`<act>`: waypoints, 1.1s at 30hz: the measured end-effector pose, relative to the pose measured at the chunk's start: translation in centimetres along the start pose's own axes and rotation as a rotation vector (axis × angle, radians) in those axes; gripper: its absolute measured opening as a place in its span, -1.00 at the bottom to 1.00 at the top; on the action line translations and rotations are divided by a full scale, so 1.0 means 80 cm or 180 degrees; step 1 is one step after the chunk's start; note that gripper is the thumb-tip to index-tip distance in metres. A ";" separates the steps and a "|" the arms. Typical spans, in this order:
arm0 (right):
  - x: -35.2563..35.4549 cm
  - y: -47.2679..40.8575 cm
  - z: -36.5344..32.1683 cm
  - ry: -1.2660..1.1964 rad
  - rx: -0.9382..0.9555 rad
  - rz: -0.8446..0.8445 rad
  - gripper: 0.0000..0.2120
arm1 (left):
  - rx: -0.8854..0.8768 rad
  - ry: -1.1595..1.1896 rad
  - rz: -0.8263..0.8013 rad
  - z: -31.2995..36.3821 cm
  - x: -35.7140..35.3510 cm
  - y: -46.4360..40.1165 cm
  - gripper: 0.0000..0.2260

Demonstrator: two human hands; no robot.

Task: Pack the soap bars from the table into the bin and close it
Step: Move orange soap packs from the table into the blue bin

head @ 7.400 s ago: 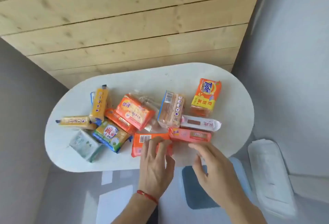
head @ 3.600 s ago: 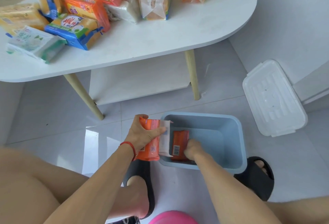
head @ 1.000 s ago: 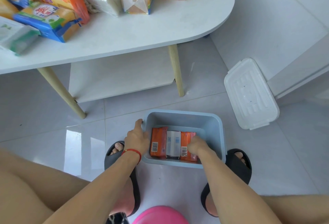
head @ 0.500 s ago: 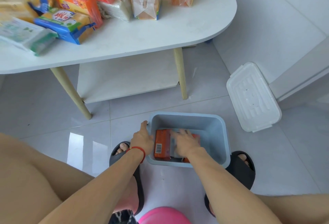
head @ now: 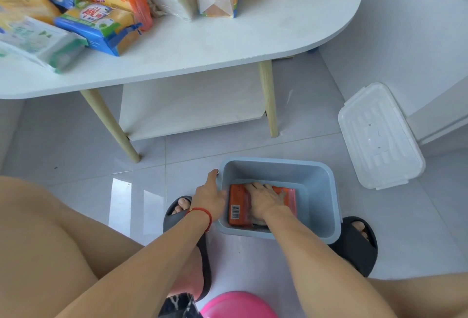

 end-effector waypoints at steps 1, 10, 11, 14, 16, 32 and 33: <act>0.001 0.000 -0.001 0.0112 0.0015 0.0024 -0.21 | 0.0000 -0.0013 0.0005 -0.001 -0.001 0.000 -0.54; 0.057 0.036 0.000 -0.0290 -0.0047 0.1022 -0.58 | 0.0075 -0.0403 0.0104 0.012 0.016 0.010 -0.48; 0.075 0.042 -0.004 -0.0487 -0.0036 0.1080 -0.70 | -0.0041 -0.0496 0.0259 0.026 0.033 0.014 -0.49; 0.140 0.062 -0.046 -0.1626 0.0269 0.1098 -0.77 | -0.0644 -0.0246 0.0944 0.094 0.107 0.030 -0.54; 0.211 0.083 -0.093 -0.2093 0.0663 0.1389 -0.72 | -0.1131 0.0149 0.1423 0.146 0.181 0.045 -0.62; 0.554 0.034 -0.339 0.0392 0.1007 0.3295 -0.30 | -0.1965 -0.0540 0.2706 0.230 0.450 -0.031 -0.61; 0.554 0.026 -0.340 0.0493 0.0903 0.3291 -0.32 | -0.2112 -0.0504 0.2556 0.238 0.444 -0.036 -0.56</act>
Point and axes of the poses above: each hand's wrist, its own y-axis away from the middle knuckle, its own x-axis out of the back of the hand, z = x × y, the point moved 10 cm from there along -y, towards the middle knuckle, and after that the axes turned 8 degrees about z, right-handed, at the moved point
